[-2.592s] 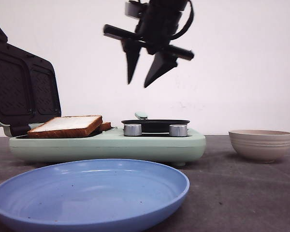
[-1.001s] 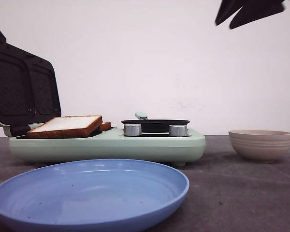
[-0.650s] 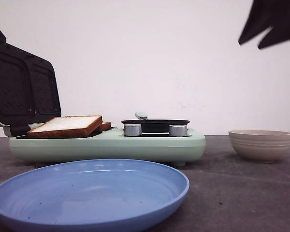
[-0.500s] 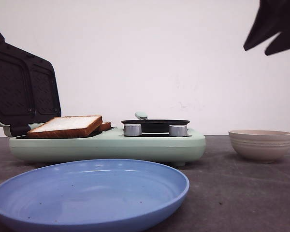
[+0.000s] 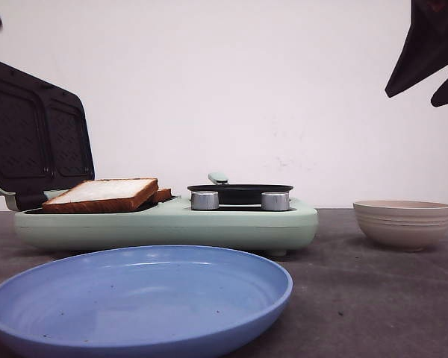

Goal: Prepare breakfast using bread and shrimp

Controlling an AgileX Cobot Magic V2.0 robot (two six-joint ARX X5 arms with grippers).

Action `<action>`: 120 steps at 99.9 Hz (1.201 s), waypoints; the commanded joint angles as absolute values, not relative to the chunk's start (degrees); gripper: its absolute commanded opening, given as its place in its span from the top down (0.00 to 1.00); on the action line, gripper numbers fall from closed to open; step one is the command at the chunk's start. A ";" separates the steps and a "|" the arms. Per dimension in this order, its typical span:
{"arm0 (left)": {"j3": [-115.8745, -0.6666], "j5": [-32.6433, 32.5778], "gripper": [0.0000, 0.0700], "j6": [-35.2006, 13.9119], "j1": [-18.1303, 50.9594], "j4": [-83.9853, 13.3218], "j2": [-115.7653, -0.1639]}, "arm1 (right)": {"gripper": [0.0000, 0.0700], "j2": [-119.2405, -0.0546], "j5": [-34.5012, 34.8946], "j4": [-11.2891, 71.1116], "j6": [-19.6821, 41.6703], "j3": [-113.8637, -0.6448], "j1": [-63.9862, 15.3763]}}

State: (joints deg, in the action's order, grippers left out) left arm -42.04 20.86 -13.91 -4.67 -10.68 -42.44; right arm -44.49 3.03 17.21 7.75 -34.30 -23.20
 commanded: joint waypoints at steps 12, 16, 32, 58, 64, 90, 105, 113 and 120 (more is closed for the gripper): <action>-47.64 22.15 0.33 -23.51 -9.32 -8.38 -43.83 | 0.43 -44.77 2.98 16.80 8.10 -34.50 -23.49; -48.60 22.85 0.33 -24.91 -10.74 -8.01 -44.40 | 0.43 -44.77 2.98 16.80 8.05 -34.50 -23.49; -51.05 28.10 0.33 -30.61 -16.25 -7.44 -48.16 | 0.43 -44.77 3.01 16.78 7.90 -34.50 -23.49; -51.09 35.55 0.33 -40.99 -20.21 -1.54 -56.80 | 0.43 -44.77 3.03 16.75 7.86 -34.50 -23.49; -51.09 37.08 0.33 -42.68 -20.73 -0.10 -59.27 | 0.43 -44.77 3.03 16.75 7.64 -34.50 -23.49; -51.11 37.76 0.33 -43.18 -22.30 2.66 -65.58 | 0.43 -44.77 3.03 16.73 7.05 -34.50 -23.49; -51.18 40.66 0.33 -43.44 -22.87 4.62 -69.32 | 0.43 -44.80 3.03 16.69 7.03 -34.50 -23.49; -51.18 42.54 0.33 -44.80 -22.87 6.61 -71.46 | 0.43 -44.84 3.03 16.51 7.03 -34.50 -23.49; -51.20 42.72 0.33 -45.10 -22.87 7.35 -72.77 | 0.43 -44.84 3.03 16.29 7.03 -34.50 -23.49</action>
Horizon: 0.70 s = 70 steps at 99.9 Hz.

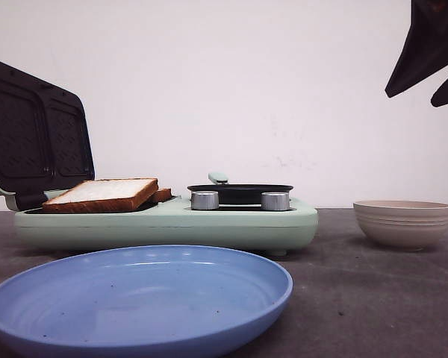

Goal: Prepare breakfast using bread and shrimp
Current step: 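Grasp the toaster lid handle with the left gripper, then grasp the sandwich maker lid handle with the left gripper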

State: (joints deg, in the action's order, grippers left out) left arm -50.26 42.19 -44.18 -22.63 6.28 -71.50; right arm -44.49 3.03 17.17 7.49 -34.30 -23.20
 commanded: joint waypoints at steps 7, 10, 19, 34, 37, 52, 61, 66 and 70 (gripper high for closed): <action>-51.40 42.81 0.33 -44.97 -22.87 7.38 -73.93 | 0.43 -44.84 3.03 16.32 7.03 -34.50 -23.49; -51.62 43.13 0.33 -44.71 -22.87 7.38 -74.48 | 0.43 -44.84 3.03 16.32 7.03 -34.50 -23.49; -52.69 44.05 0.33 -44.40 -22.87 7.38 -76.12 | 0.43 -44.84 3.03 16.29 7.03 -34.50 -23.49; -55.86 45.10 0.33 -44.42 -22.81 7.29 -78.89 | 0.43 -44.86 3.01 16.25 7.03 -34.50 -23.49; -56.47 45.19 0.33 -44.51 -22.81 7.27 -79.42 | 0.43 -44.84 3.01 16.25 7.05 -34.50 -23.49; -59.46 47.24 0.33 -44.88 -22.81 7.05 -82.17 | 0.43 -44.86 3.01 16.27 7.03 -34.50 -23.49; -60.40 47.88 0.33 -44.95 -22.79 6.96 -83.26 | 0.43 -44.86 3.01 16.19 7.05 -34.50 -23.49; -60.71 48.38 0.33 -44.97 -22.70 6.94 -83.79 | 0.43 -44.88 3.01 16.01 7.05 -34.50 -23.49; -60.73 48.75 0.33 -45.21 -22.50 7.07 -84.14 | 0.43 -44.88 3.01 15.88 7.05 -34.50 -23.49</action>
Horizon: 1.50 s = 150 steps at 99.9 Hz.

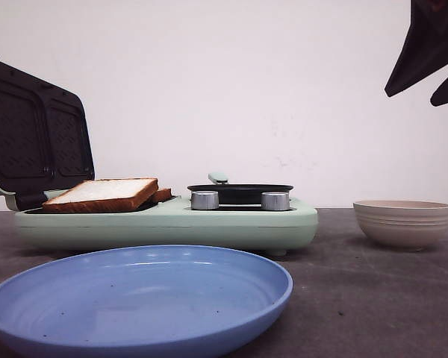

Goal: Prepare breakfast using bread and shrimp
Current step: 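Grasp the sandwich maker lid handle with the left gripper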

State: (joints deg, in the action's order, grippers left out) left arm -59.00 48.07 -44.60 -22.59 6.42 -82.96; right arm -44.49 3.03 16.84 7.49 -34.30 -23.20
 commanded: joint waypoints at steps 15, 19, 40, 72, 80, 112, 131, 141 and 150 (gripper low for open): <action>-60.73 49.76 0.33 -45.15 -21.85 7.05 -85.10 | 0.43 -44.88 3.01 15.77 7.05 -34.50 -23.49; -60.73 49.78 0.33 -45.08 -21.58 7.05 -85.12 | 0.43 -44.88 3.01 15.77 7.05 -34.50 -23.49; -60.73 49.69 0.42 -44.53 -20.69 7.03 -85.12 | 0.43 -44.88 3.03 15.77 7.07 -34.50 -23.49; -60.73 49.54 0.65 -44.51 -20.71 6.94 -85.12 | 0.43 -44.88 3.03 15.88 7.09 -34.50 -23.49; -60.73 49.34 0.68 -44.45 -20.71 6.92 -85.12 | 0.43 -44.88 3.03 15.90 7.09 -34.50 -23.49; -60.73 48.88 0.94 -44.31 -20.71 7.33 -85.12 | 0.43 -44.88 3.03 15.88 7.09 -34.50 -23.49; -60.73 48.88 0.99 -44.21 -20.71 7.33 -85.12 | 0.43 -44.88 3.03 15.90 7.09 -34.50 -23.49; -60.73 48.90 0.99 -44.18 -20.69 7.33 -85.12 | 0.43 -44.88 3.03 15.90 7.11 -34.50 -23.49; -60.73 48.95 0.99 -43.86 -20.53 7.31 -85.12 | 0.43 -44.88 3.03 15.90 7.11 -34.50 -23.49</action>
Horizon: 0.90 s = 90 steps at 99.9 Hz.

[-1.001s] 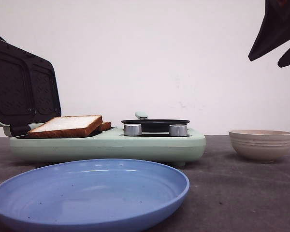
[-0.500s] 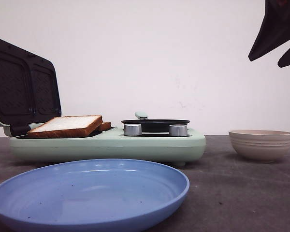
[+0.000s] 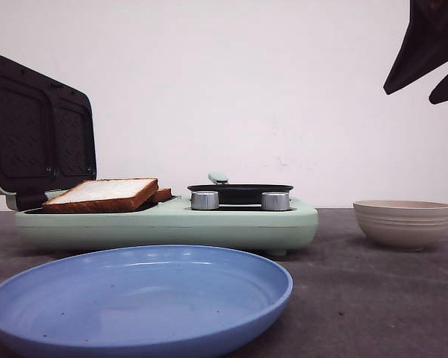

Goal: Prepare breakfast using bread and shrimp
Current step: 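Grasp the sandwich maker lid handle with the left gripper, then pull the toaster lid down over the bread with the left gripper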

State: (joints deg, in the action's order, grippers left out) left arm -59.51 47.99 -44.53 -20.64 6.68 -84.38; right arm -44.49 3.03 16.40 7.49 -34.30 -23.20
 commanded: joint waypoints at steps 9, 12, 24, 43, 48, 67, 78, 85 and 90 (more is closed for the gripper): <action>-60.73 49.15 0.99 -43.70 -20.25 7.29 -85.12 | 0.43 -44.88 3.03 15.90 7.14 -34.50 -23.49; -60.73 49.15 0.99 -43.57 -20.08 7.29 -85.12 | 0.43 -44.88 3.03 15.90 7.16 -34.50 -23.49; -60.73 49.15 0.99 -42.85 -19.16 7.25 -85.12 | 0.43 -44.88 3.03 15.90 7.27 -34.50 -23.49; -60.73 48.88 0.99 -41.56 -17.12 7.20 -85.12 | 0.43 -44.88 3.03 15.90 7.27 -34.50 -23.49; -60.73 48.88 0.99 -41.32 -16.56 7.14 -85.12 | 0.43 -44.88 3.03 15.90 7.27 -34.50 -23.49; -60.73 47.57 0.99 -39.72 -14.17 5.85 -85.12 | 0.43 -44.88 3.03 15.92 7.27 -34.50 -23.49; -60.73 47.00 0.99 -37.39 -12.58 3.84 -85.12 | 0.43 -44.88 3.03 15.94 7.27 -34.50 -23.49; -60.73 46.19 0.99 -35.83 -11.44 2.37 -85.12 | 0.43 -44.88 3.03 15.92 7.27 -34.50 -23.49; -60.73 45.74 0.99 -34.92 -10.76 1.56 -85.12 | 0.43 -44.88 3.03 15.94 7.27 -34.50 -23.49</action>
